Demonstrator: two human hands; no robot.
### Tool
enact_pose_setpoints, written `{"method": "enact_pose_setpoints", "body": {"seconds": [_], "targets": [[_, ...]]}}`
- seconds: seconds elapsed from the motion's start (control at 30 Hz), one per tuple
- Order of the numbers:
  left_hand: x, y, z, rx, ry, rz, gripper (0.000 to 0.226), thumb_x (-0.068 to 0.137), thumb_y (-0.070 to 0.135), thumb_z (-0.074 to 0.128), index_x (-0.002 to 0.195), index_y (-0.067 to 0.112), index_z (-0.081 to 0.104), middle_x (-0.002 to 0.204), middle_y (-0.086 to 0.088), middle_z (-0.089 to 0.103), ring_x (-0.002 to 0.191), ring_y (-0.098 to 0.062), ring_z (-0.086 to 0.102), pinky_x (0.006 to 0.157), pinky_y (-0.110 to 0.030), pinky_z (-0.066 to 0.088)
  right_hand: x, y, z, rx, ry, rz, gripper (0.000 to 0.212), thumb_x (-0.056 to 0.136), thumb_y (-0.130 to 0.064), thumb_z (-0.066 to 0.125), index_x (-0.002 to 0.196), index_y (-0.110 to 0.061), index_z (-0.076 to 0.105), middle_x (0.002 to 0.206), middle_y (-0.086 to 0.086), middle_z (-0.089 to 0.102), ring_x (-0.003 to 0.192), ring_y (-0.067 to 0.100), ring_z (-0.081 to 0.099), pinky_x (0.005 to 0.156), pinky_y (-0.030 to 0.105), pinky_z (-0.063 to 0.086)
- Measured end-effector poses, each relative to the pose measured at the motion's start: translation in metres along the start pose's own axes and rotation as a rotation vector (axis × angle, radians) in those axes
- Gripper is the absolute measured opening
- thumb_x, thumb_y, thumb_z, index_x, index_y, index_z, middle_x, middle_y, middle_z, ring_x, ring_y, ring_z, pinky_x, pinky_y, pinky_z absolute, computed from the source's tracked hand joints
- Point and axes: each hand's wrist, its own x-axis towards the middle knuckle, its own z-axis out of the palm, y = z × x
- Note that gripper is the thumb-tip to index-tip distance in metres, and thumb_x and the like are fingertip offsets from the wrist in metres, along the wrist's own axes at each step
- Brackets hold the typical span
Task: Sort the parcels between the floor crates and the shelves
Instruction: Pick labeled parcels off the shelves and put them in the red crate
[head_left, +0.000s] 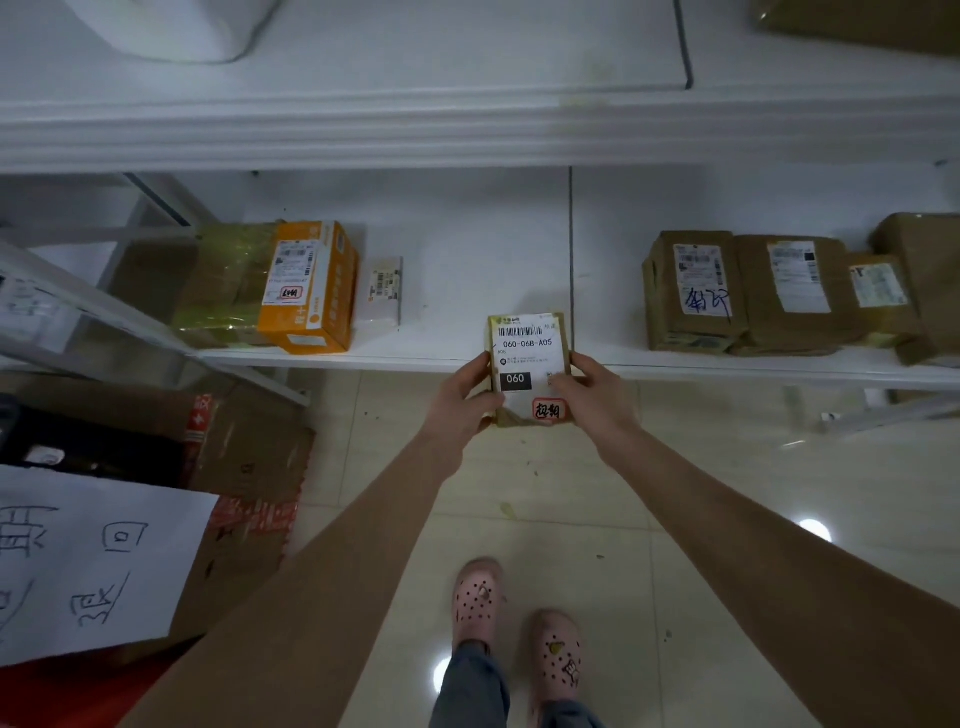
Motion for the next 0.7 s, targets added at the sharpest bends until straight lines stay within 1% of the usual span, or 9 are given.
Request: {"method": "enact_pose_setpoints", "body": {"seconds": [0.07,0.17,0.23,0.27,0.33,0.4,0.5,0.57,0.7], "targets": [[-0.008,0.000,-0.006,-0.001,0.017,0.013,0.065,0.085,-0.012,0.052,0.138,0.025,0.050,0.122,0.012,0.063,0.095,-0.005,0.063,0.067,-0.017,0.053,-0.004,-0.002,0.005,-0.065,-0.049,-0.020,0.052,0.087,-0.019,0.058,0.135,-0.034,0.048,0.101,-0.001,0.067,0.082,0.012,0.067,0.077,0.036,0.057],[-0.022,-0.006,-0.019,-0.025,0.061,0.022,0.065,0.083,-0.013,0.051,0.136,0.025,0.051,0.114,0.017,0.066,0.086,-0.001,0.066,0.061,-0.014,0.052,-0.012,-0.004,0.017,-0.100,-0.098,-0.054,0.055,0.085,-0.017,0.059,0.135,-0.036,0.048,0.102,-0.002,0.067,0.084,0.013,0.067,0.080,0.038,0.056],[-0.033,-0.014,-0.030,-0.047,0.101,0.037,0.064,0.082,-0.014,0.051,0.132,0.026,0.053,0.101,0.025,0.069,0.081,0.003,0.068,0.060,-0.016,0.053,-0.018,-0.005,0.027,-0.120,-0.127,-0.080,0.054,0.083,-0.016,0.060,0.134,-0.033,0.050,0.104,-0.002,0.066,0.082,0.011,0.066,0.074,0.033,0.056],[-0.038,-0.019,-0.036,-0.060,0.121,0.040,0.064,0.082,-0.014,0.052,0.131,0.027,0.053,0.101,0.026,0.069,0.082,0.002,0.068,0.063,-0.017,0.055,-0.021,-0.006,0.033,-0.140,-0.141,-0.097,0.054,0.083,-0.016,0.060,0.133,-0.031,0.051,0.104,-0.003,0.065,0.080,0.008,0.065,0.068,0.028,0.055],[-0.051,-0.028,-0.048,-0.096,0.171,0.037,0.063,0.083,-0.012,0.053,0.132,0.028,0.054,0.115,0.019,0.066,0.090,-0.002,0.067,0.073,-0.023,0.057,-0.028,-0.006,0.046,-0.185,-0.175,-0.126,0.053,0.082,-0.015,0.061,0.133,-0.029,0.052,0.108,-0.005,0.062,0.079,0.006,0.062,0.062,0.022,0.048],[-0.066,-0.037,-0.059,-0.138,0.239,0.021,0.063,0.083,-0.010,0.054,0.133,0.029,0.054,0.123,0.014,0.063,0.095,-0.004,0.064,0.073,-0.023,0.055,-0.036,-0.003,0.062,-0.220,-0.215,-0.126,0.051,0.082,-0.016,0.062,0.130,-0.028,0.054,0.115,-0.004,0.061,0.087,0.011,0.062,0.066,0.024,0.049],[-0.092,-0.052,-0.082,-0.204,0.336,0.000,0.062,0.084,-0.010,0.055,0.133,0.028,0.054,0.119,0.013,0.064,0.097,-0.005,0.064,0.064,-0.019,0.053,-0.050,0.000,0.092,-0.275,-0.279,-0.132,0.049,0.080,-0.015,0.065,0.127,-0.022,0.055,0.120,0.002,0.062,0.098,0.020,0.063,0.083,0.036,0.054],[-0.110,-0.062,-0.099,-0.233,0.389,-0.006,0.059,0.085,-0.008,0.055,0.132,0.028,0.055,0.121,0.011,0.064,0.100,-0.008,0.064,0.064,-0.019,0.054,-0.063,0.002,0.115,-0.310,-0.330,-0.151,0.047,0.080,-0.013,0.065,0.125,-0.021,0.054,0.117,0.001,0.062,0.095,0.018,0.062,0.086,0.037,0.052],[-0.146,-0.085,-0.140,-0.291,0.513,-0.034,0.049,0.087,-0.004,0.056,0.127,0.025,0.058,0.122,0.007,0.064,0.109,-0.017,0.062,0.088,-0.037,0.053,-0.097,0.008,0.163,-0.381,-0.462,-0.156,0.055,0.079,-0.014,0.065,0.129,-0.028,0.050,0.099,-0.005,0.062,0.073,0.005,0.060,0.062,0.025,0.047]]}}
